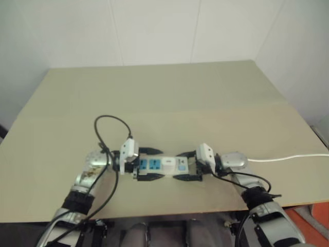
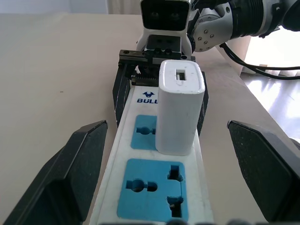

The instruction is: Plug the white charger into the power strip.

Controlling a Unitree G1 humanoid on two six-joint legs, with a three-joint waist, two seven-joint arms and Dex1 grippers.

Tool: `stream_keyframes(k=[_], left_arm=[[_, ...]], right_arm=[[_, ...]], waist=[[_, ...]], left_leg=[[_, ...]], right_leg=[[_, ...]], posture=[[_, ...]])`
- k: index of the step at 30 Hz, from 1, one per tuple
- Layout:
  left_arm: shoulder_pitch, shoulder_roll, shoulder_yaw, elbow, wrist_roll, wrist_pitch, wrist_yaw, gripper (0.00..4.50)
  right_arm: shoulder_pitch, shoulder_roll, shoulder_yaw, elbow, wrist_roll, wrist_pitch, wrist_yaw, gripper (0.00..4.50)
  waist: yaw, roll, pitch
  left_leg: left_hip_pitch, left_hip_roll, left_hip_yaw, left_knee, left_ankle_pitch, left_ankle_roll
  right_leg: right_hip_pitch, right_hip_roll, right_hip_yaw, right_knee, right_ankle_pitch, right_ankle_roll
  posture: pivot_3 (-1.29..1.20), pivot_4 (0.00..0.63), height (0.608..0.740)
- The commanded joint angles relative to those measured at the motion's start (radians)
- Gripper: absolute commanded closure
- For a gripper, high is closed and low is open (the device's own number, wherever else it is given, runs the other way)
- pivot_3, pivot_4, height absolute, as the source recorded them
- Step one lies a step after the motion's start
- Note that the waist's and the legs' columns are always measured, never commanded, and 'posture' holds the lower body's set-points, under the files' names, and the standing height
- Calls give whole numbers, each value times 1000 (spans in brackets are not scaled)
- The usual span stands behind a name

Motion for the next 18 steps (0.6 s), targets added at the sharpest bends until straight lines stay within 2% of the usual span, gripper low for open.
stream_keyframes(k=[1,4,6,7,13,18], left_arm=[[4,51,20,-7,-17,51,-44,37],[-25,103,59,-48,-62,92,-81,37],[-40,128,84,-69,-90,127,-89,0],[-46,139,95,-75,-95,129,-95,0],[-61,176,148,-108,-127,155,-104,0],[-49,219,185,-165,-163,200,-117,0]], right_arm=[[-2,-24,-15,21,-21,6,-9,1067],[-3,-26,-15,23,-17,6,1,1067],[-7,-26,-16,27,-17,5,5,319],[-10,-27,-17,28,-16,4,6,88],[-23,-44,-31,25,-10,6,9,37],[8,-133,-79,-58,32,34,42,37]], waist=[[-1,0,0],[-2,0,1],[-1,-1,3],[0,-2,4],[-2,-3,5],[4,-3,6]], left_leg=[[0,0,0,0,0,0],[-1,0,0,0,0,0],[-2,0,0,0,0,0],[-2,0,0,0,0,0],[-4,0,0,0,0,0],[-10,0,0,-1,0,0]], right_leg=[[0,0,0,0,0,0],[-1,0,0,0,0,0],[-2,0,0,0,0,0],[-2,0,0,0,0,0],[-3,0,0,-3,0,0],[-8,-1,-1,-5,0,0]], posture=[[0,150,740],[0,150,740],[0,150,740],[0,150,740],[0,150,740],[0,150,740]])
